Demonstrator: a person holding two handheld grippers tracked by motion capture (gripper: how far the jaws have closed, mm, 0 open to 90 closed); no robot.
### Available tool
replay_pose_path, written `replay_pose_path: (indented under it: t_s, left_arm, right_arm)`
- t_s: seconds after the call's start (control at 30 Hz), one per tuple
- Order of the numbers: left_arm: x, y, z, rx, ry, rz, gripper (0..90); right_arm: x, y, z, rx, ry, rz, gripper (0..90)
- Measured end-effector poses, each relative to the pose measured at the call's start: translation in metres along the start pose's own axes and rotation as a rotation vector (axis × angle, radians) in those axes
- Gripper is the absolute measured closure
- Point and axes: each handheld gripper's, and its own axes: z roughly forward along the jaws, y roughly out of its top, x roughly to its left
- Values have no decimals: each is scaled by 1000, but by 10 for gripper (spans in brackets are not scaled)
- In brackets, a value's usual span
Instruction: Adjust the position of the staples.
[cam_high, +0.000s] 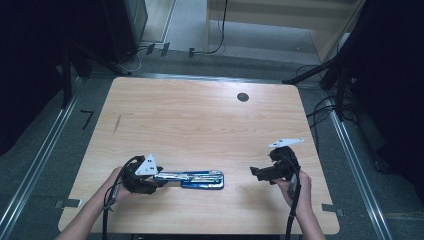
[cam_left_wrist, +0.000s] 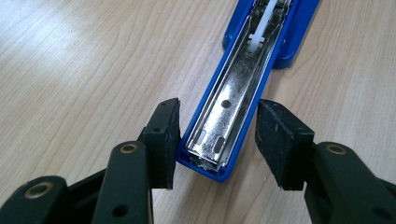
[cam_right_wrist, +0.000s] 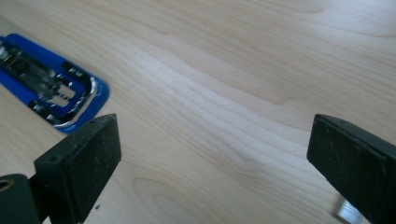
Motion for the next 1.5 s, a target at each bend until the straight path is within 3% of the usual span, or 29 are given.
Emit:
replay_pose_path:
  t_s: [0.2,0.4,0.53,0.67,0.87,1.03,1.5]
  left_arm:
    - [0,0,1,5,-2,-2,518]
    - [0,0,1,11,-3,-2,518]
    - [0,0,1,12,-4,-3,518]
    - [2,-1,1,8,-10,-2,520]
    - [2,-1,1,11,-12,1,523]
    - [2,-1,1,13,-13,0,523]
    - [2,-1,1,11,-15,-4,526]
  right_arm:
    - [-20,-5,-6,-11,-40,45,62]
    - [-36,-11,-5,2,-103,105,156]
    - [-44,-14,-1,14,-145,138,271]
    - [-53,-18,3,13,-204,185,479]
    - [-62,-23,11,30,-265,231,632]
    - [-64,-26,18,41,-299,239,696]
    - [-67,-29,28,62,-307,260,761]
